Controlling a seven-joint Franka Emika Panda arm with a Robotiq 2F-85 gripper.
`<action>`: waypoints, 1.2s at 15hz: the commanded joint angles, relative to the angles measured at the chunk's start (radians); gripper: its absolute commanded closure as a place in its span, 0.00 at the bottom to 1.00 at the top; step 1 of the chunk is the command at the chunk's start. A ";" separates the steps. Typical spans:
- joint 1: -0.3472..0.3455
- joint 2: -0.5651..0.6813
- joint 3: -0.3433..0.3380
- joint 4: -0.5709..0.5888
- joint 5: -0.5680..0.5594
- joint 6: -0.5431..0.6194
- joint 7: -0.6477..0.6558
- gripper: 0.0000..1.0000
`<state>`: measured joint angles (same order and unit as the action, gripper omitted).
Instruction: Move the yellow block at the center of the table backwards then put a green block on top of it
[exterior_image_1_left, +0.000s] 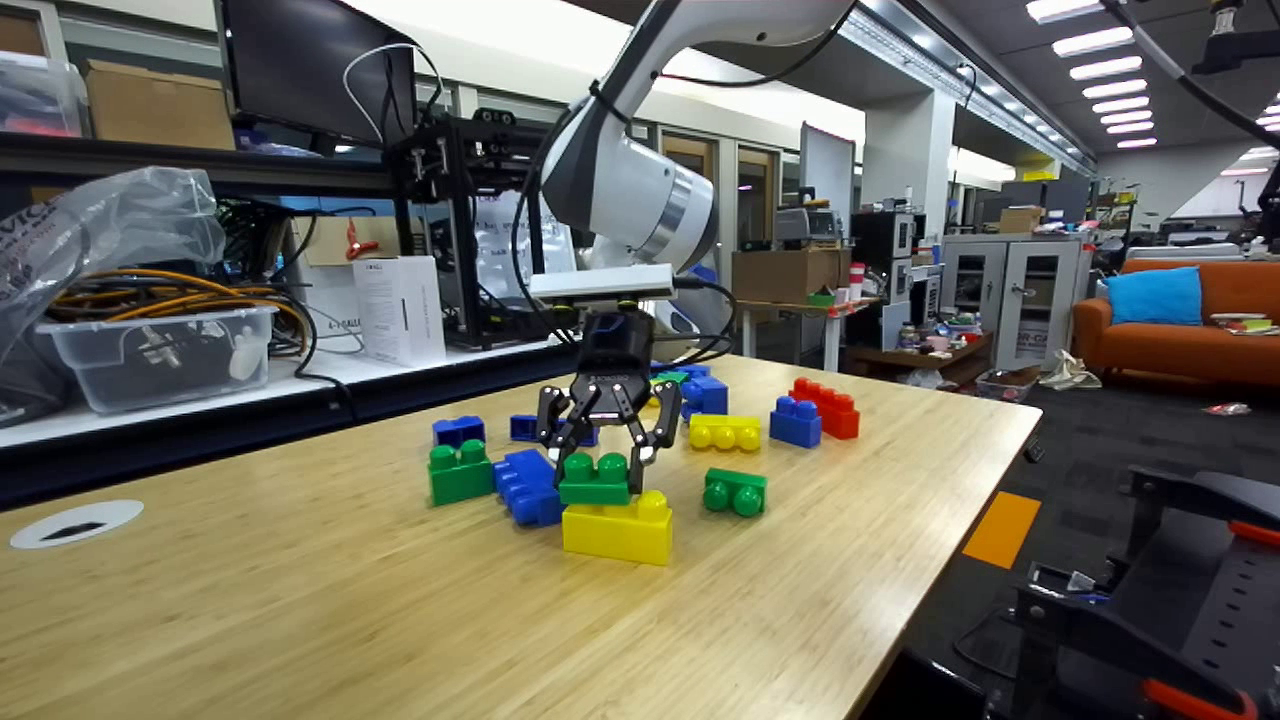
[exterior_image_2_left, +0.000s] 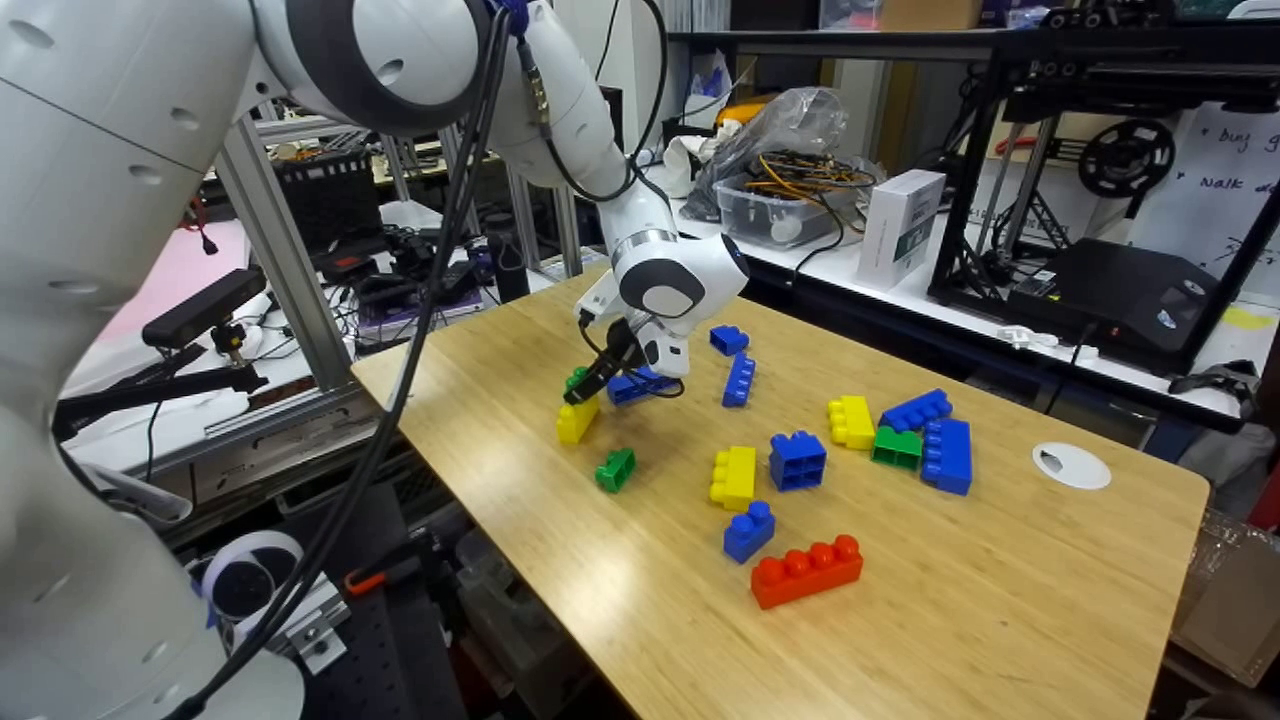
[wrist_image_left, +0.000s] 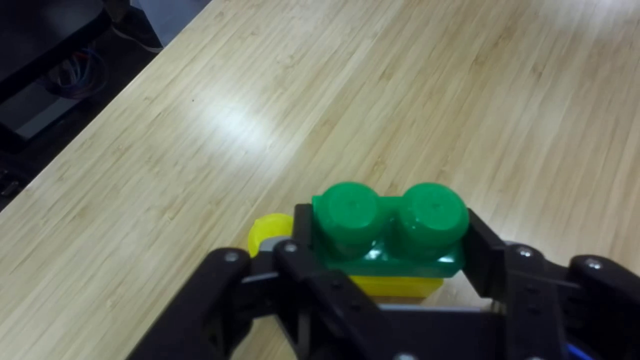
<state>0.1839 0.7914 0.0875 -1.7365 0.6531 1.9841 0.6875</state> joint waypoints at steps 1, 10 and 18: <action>0.006 -0.009 -0.005 -0.025 -0.004 0.045 -0.013 0.55; 0.040 -0.008 -0.014 -0.016 -0.070 0.049 0.017 0.55; 0.053 -0.006 -0.009 -0.004 -0.140 0.050 0.041 0.55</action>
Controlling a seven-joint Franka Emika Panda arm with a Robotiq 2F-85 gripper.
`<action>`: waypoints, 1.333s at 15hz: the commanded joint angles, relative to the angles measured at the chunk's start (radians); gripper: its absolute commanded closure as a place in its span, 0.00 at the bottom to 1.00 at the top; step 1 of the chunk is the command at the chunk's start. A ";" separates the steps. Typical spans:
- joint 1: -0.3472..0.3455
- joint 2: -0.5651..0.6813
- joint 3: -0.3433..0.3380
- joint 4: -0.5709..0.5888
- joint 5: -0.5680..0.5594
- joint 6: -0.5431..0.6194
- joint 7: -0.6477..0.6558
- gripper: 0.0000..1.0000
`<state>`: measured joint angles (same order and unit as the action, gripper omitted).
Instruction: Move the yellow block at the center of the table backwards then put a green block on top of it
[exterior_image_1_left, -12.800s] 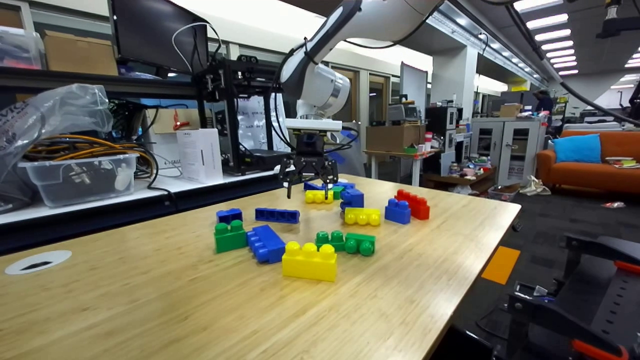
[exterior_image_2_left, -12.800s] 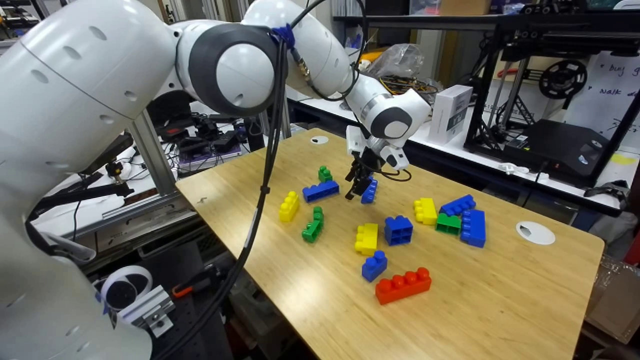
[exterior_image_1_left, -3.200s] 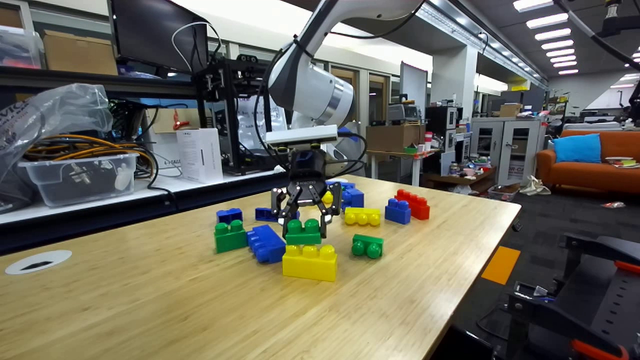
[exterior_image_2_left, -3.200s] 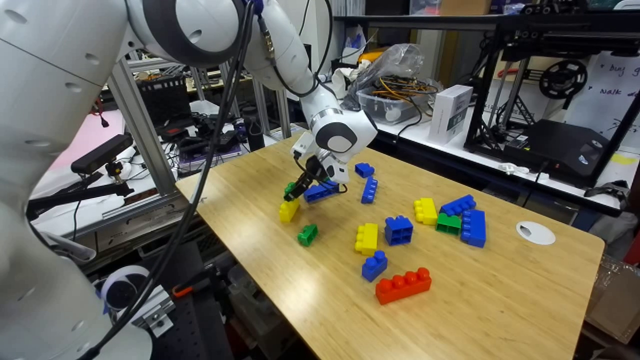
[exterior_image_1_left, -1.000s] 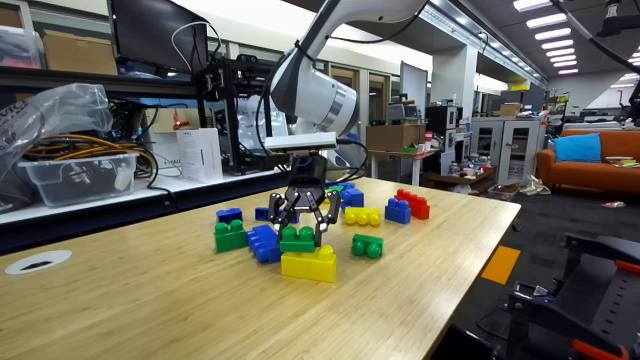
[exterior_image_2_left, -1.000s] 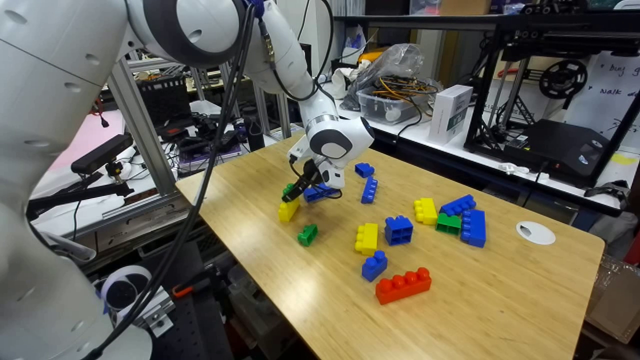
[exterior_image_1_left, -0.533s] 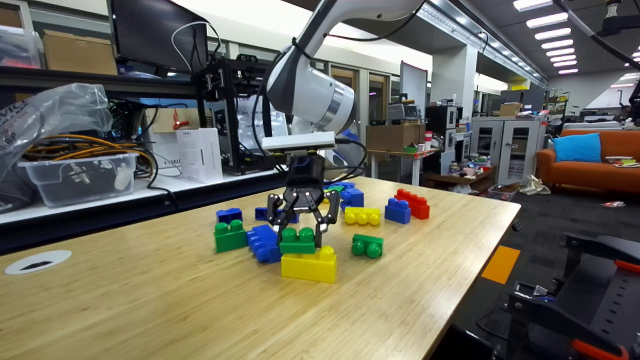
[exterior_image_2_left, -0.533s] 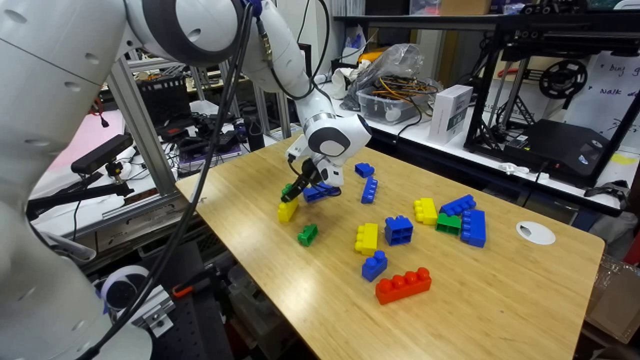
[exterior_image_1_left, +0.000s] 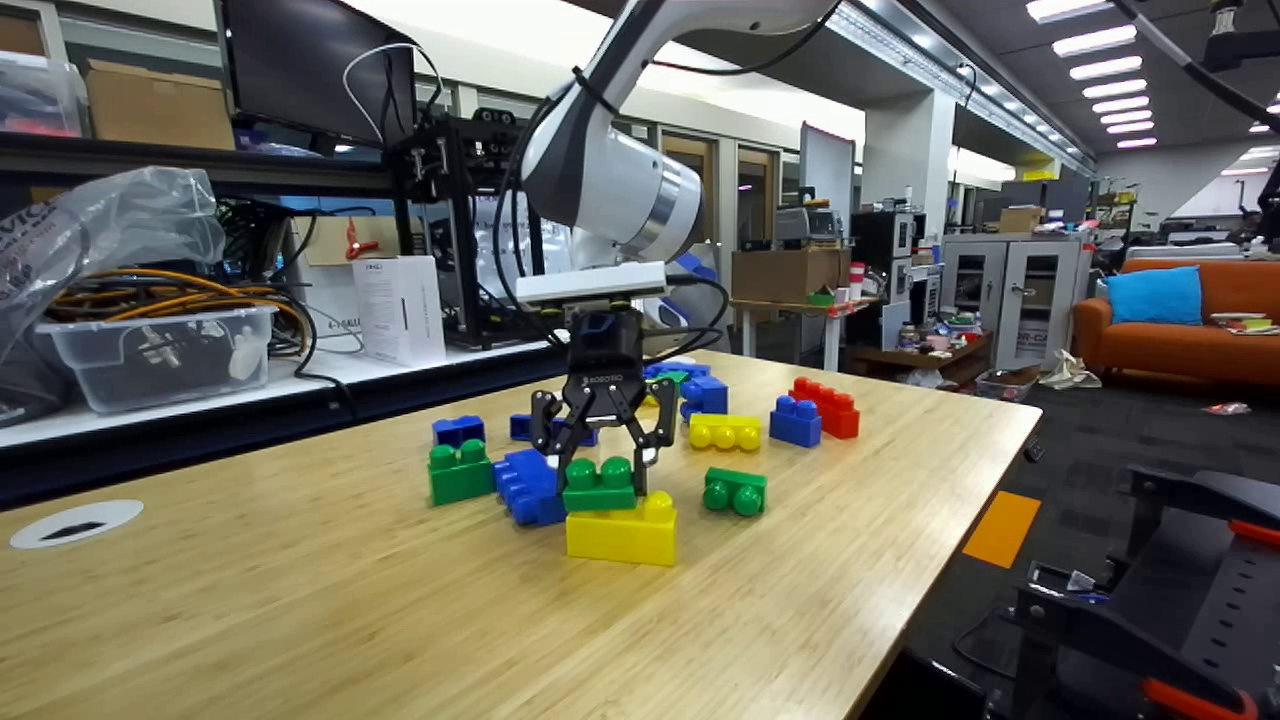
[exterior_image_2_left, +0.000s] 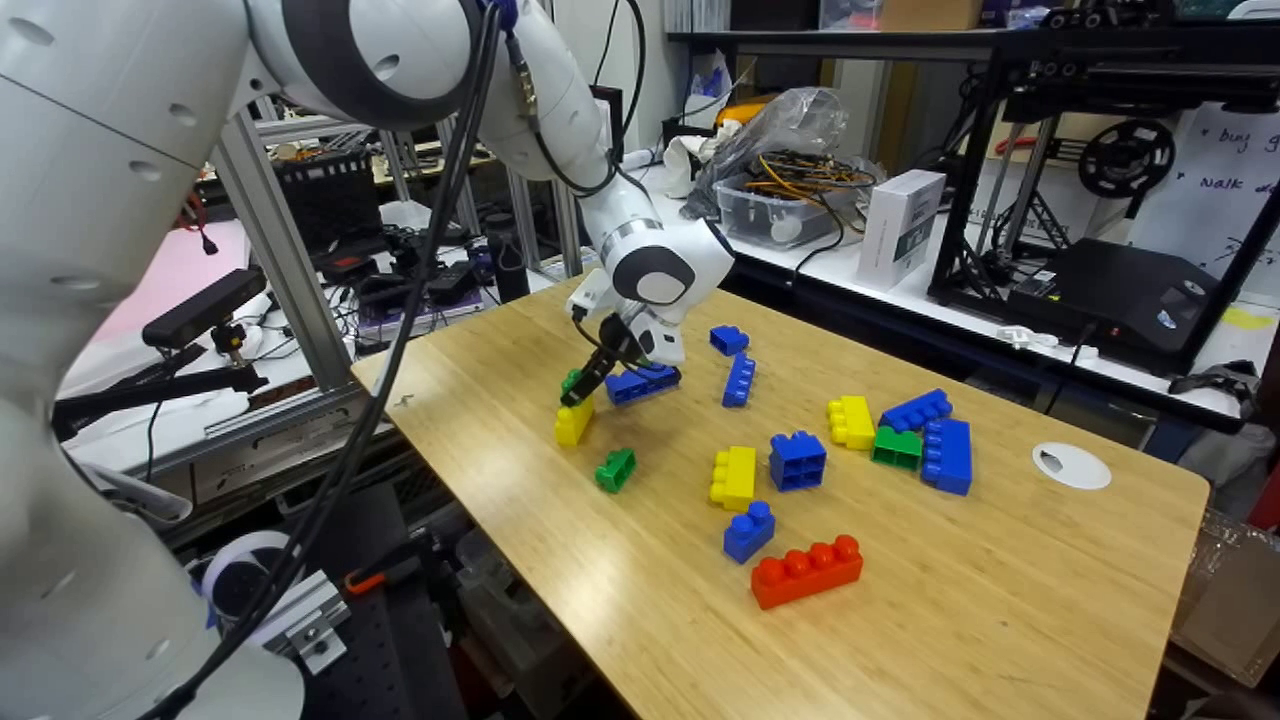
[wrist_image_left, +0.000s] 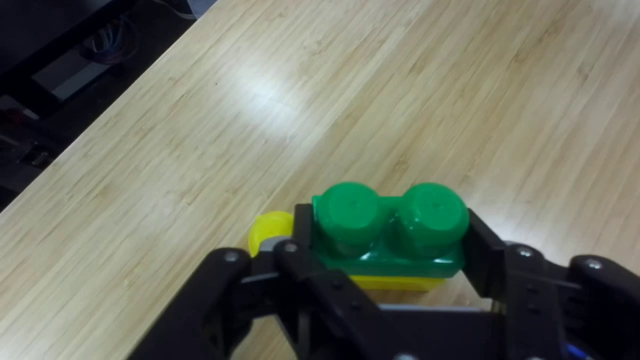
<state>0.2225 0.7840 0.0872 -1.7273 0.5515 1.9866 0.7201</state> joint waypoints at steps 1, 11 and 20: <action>0.015 0.001 -0.009 -0.012 -0.048 0.049 0.009 0.55; 0.018 0.004 -0.009 -0.002 -0.100 0.057 0.014 0.55; 0.015 0.015 -0.007 0.004 -0.108 0.080 0.017 0.00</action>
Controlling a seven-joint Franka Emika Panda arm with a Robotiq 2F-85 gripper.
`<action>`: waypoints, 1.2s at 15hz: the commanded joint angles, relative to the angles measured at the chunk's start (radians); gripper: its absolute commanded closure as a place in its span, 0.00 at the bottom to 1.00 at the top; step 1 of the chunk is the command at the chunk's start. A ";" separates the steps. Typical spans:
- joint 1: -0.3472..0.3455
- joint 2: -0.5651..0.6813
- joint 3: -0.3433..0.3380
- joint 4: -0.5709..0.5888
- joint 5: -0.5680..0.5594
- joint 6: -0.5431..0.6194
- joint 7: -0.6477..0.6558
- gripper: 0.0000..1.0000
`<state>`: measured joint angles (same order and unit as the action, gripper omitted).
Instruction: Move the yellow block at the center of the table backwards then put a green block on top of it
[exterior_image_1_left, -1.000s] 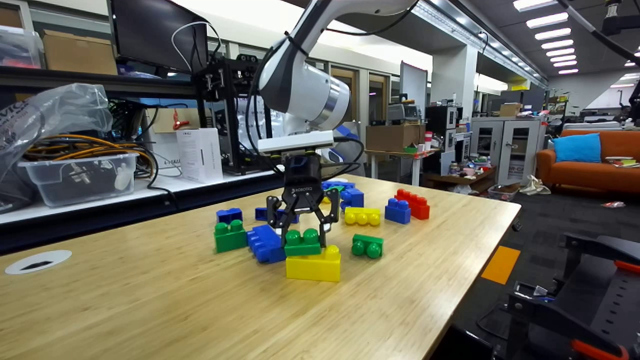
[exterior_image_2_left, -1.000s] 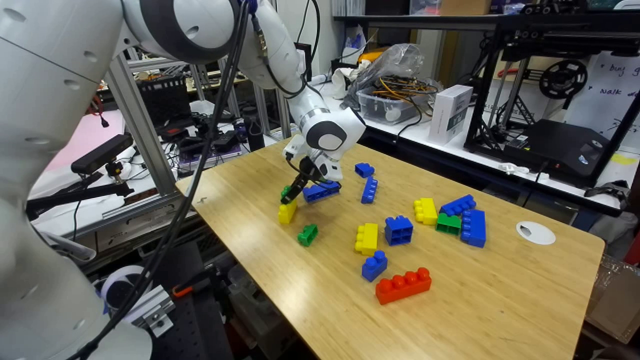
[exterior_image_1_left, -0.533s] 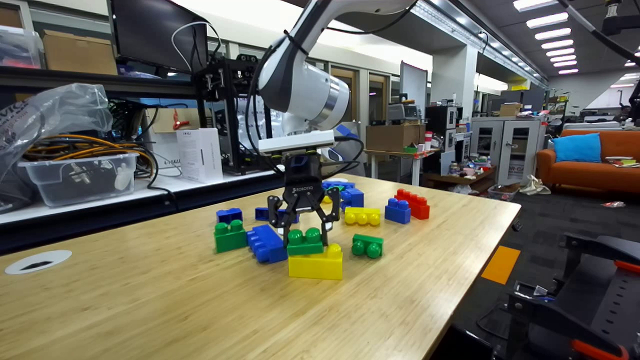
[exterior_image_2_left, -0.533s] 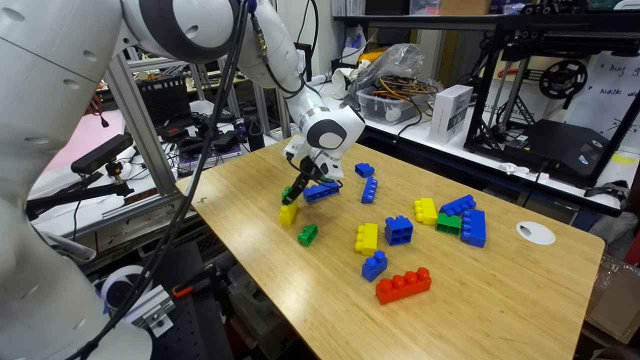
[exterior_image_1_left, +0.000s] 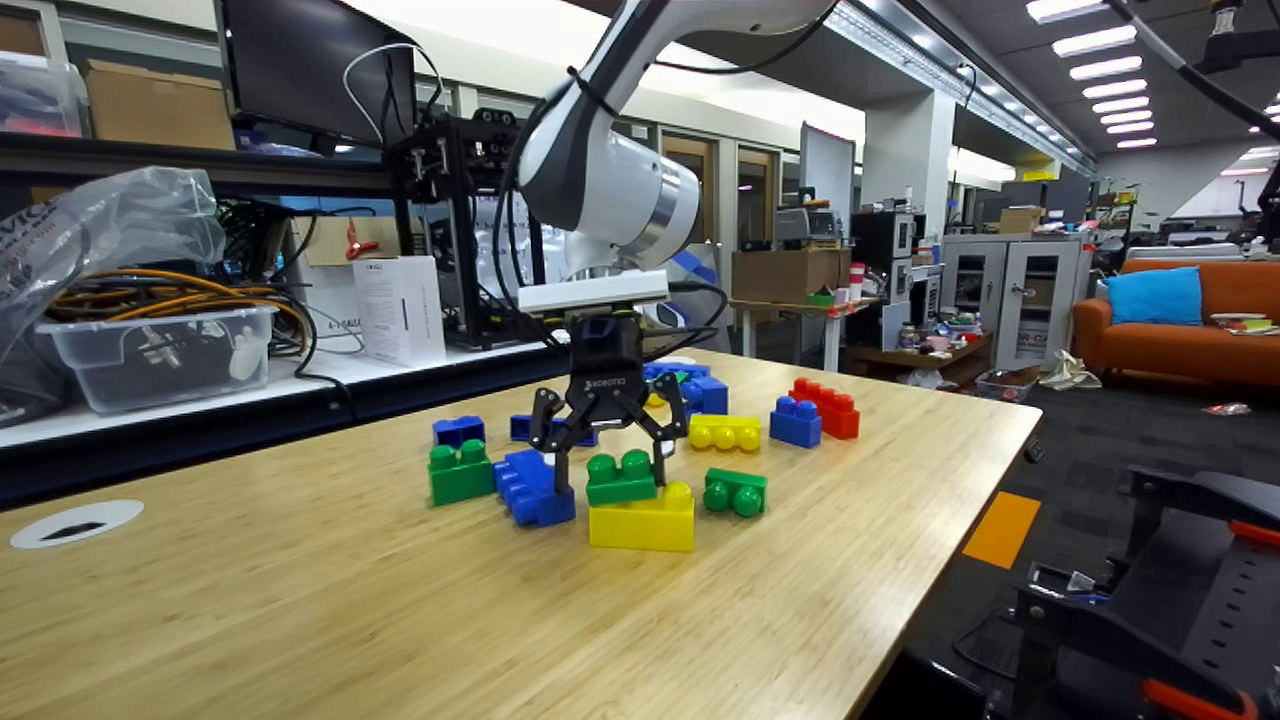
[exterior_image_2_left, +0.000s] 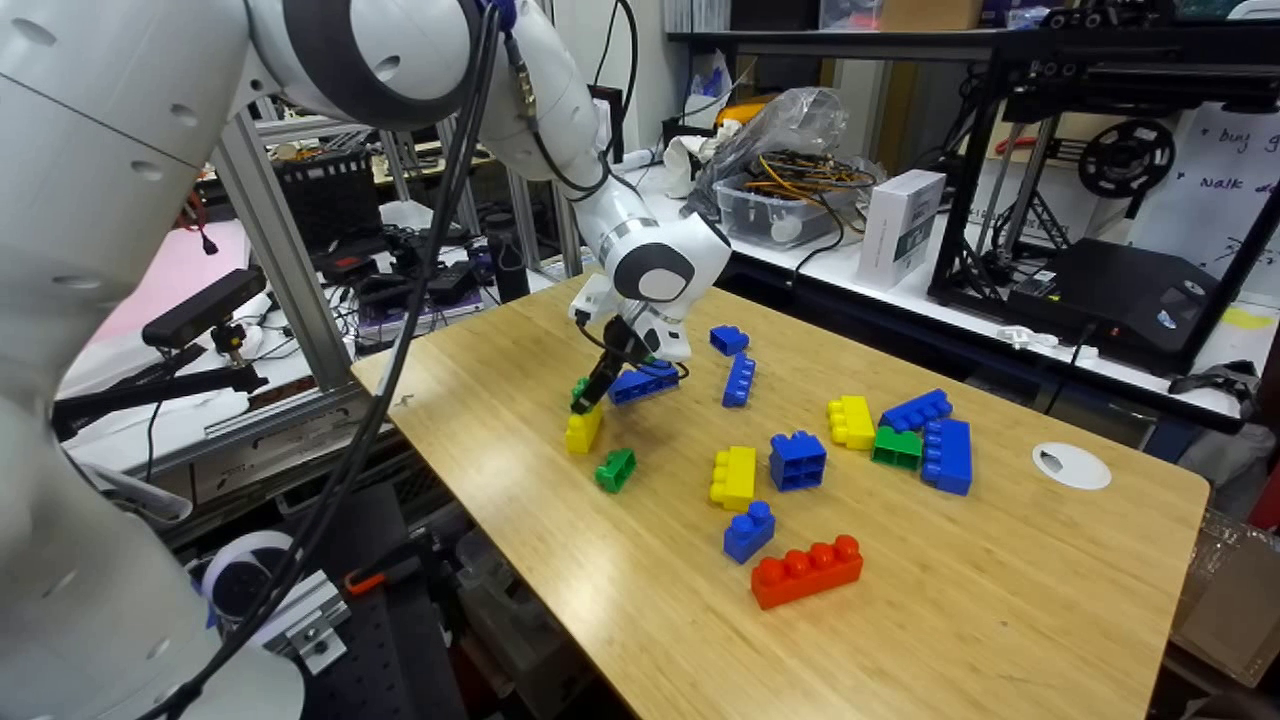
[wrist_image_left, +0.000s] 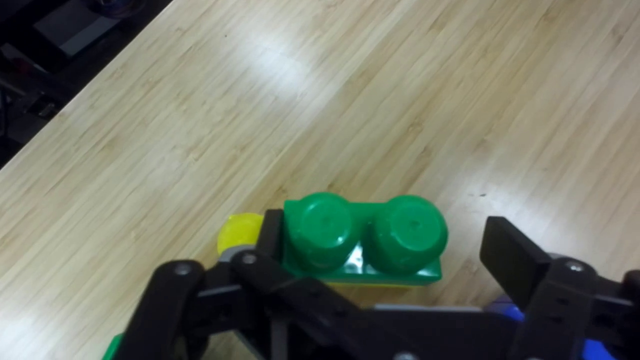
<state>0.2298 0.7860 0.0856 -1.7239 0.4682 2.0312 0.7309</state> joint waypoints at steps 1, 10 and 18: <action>0.006 0.014 -0.005 0.002 -0.024 0.034 0.006 0.00; -0.025 -0.058 0.008 -0.033 -0.009 -0.018 -0.042 0.00; -0.012 -0.138 -0.004 -0.031 -0.051 -0.055 -0.033 0.00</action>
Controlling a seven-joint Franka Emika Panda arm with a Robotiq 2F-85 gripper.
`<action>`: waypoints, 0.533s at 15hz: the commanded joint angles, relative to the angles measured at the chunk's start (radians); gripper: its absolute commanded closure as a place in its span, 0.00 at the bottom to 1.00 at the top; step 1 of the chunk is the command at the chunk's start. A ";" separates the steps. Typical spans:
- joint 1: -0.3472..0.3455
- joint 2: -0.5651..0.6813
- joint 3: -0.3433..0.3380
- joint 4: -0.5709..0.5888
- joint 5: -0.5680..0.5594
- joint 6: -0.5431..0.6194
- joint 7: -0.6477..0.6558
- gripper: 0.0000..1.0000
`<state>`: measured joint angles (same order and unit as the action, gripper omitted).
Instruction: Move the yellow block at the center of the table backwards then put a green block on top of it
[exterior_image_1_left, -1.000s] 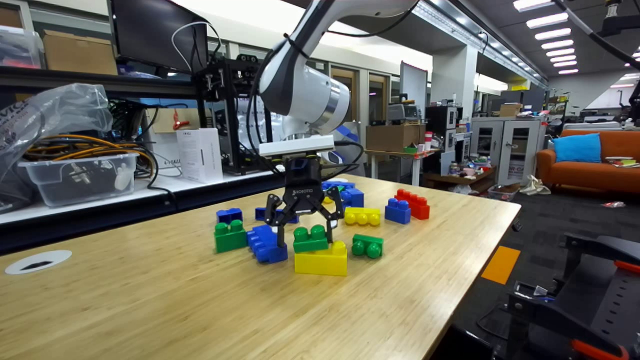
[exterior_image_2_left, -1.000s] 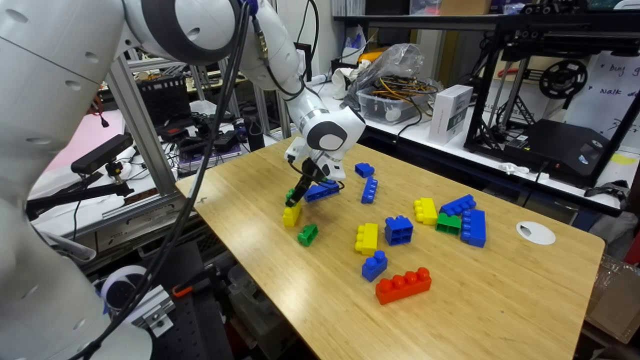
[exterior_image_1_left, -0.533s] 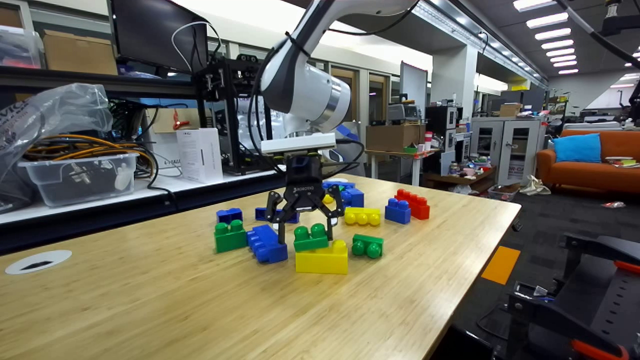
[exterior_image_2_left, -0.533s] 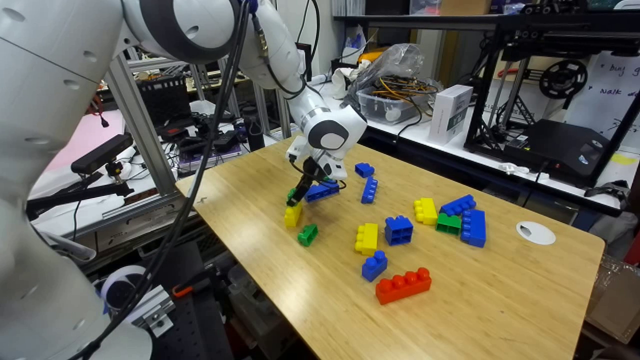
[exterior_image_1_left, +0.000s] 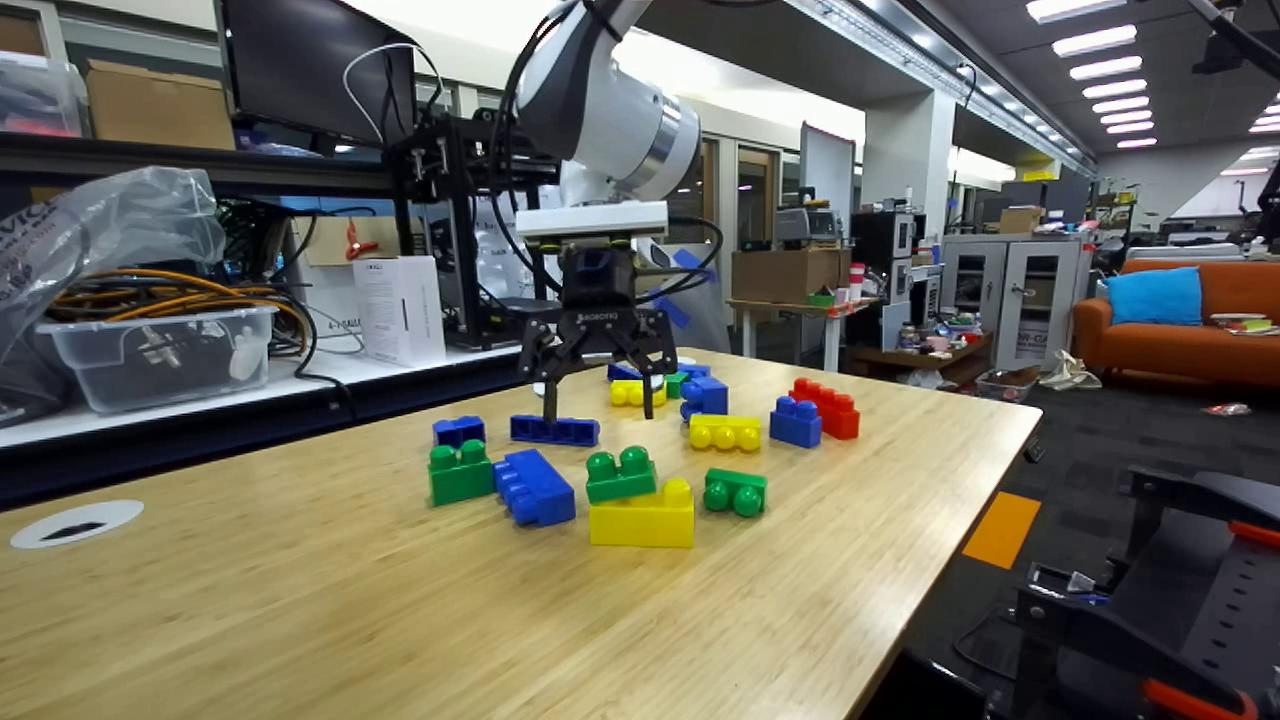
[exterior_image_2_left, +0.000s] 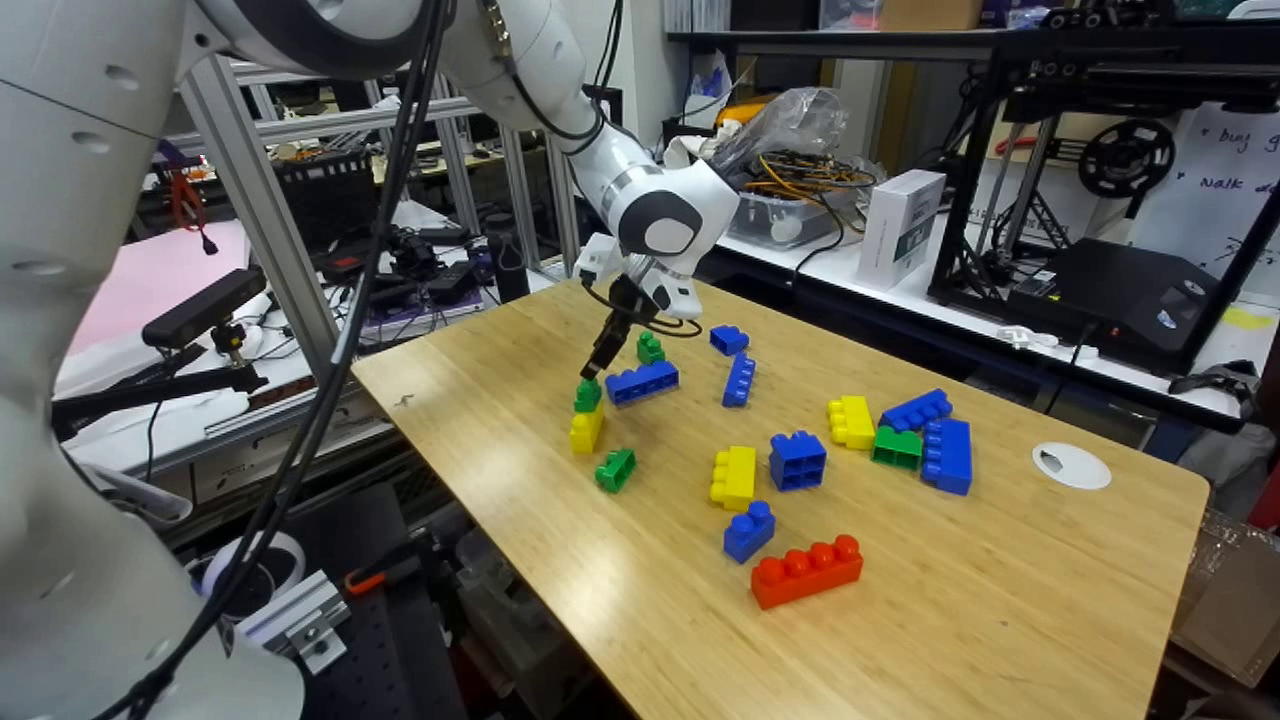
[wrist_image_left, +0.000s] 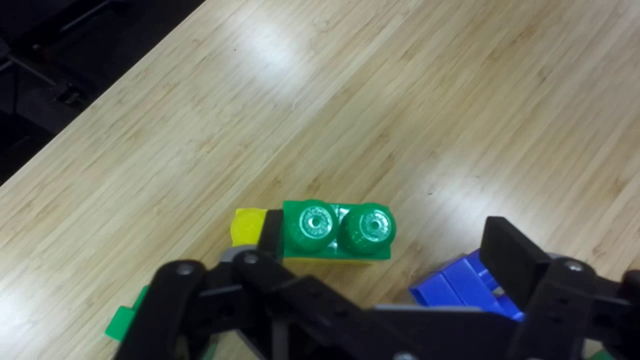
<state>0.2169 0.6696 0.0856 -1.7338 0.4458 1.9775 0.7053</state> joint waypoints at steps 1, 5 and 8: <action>0.001 -0.021 -0.005 -0.020 -0.040 -0.001 -0.015 0.00; 0.011 -0.023 -0.008 -0.022 -0.070 0.032 -0.008 0.41; 0.024 -0.041 -0.008 -0.035 -0.106 0.059 -0.015 0.62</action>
<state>0.2243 0.6617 0.0842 -1.7354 0.3735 1.9947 0.7051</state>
